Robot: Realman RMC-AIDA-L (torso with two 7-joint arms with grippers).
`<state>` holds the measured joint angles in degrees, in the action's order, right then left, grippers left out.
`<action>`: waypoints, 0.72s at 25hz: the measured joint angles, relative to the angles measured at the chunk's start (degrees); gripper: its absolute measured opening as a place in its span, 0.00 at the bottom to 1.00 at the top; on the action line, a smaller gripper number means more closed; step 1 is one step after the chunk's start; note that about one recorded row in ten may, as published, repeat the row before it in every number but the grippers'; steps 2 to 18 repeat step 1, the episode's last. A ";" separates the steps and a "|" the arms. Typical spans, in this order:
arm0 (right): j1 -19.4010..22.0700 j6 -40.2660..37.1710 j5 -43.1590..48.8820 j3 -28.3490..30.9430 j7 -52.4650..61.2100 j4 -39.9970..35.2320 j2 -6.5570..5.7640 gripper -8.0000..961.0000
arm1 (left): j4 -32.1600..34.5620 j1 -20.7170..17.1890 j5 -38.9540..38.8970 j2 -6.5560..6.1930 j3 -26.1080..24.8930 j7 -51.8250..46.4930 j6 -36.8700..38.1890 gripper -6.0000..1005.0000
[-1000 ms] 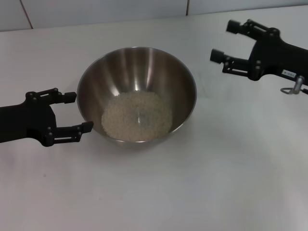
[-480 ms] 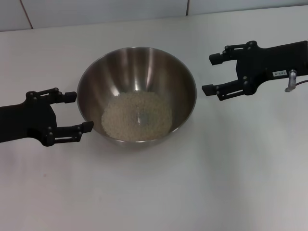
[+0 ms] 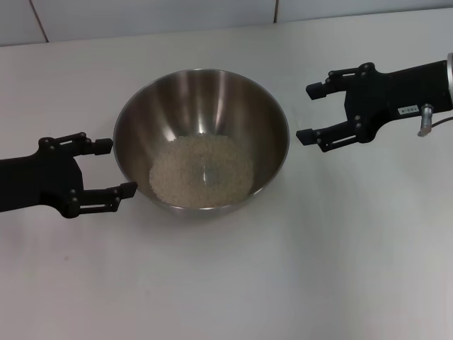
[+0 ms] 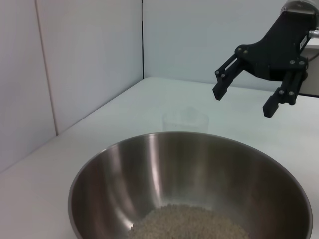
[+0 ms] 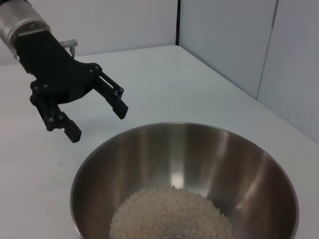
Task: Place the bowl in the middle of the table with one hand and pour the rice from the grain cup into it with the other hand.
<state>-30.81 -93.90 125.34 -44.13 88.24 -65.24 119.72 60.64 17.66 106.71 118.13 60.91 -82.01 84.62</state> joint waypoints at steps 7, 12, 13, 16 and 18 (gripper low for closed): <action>0.00 0.03 -0.01 -0.01 0.00 -0.01 0.00 0.87 | 0.00 0.01 0.14 0.03 0.00 -0.01 -0.01 0.83; 0.00 0.03 -0.01 -0.01 0.00 -0.01 0.00 0.87 | 0.00 0.01 0.14 0.03 0.00 -0.01 -0.01 0.83; 0.00 0.03 -0.01 -0.01 0.00 -0.01 0.00 0.87 | 0.00 0.01 0.14 0.03 0.00 -0.01 -0.01 0.83; 0.00 0.03 -0.01 -0.01 0.00 -0.01 0.00 0.87 | 0.00 0.01 0.14 0.03 0.00 -0.01 -0.01 0.83; 0.00 0.03 -0.01 -0.01 0.00 -0.01 0.00 0.87 | 0.00 0.01 0.14 0.03 0.00 -0.01 -0.01 0.83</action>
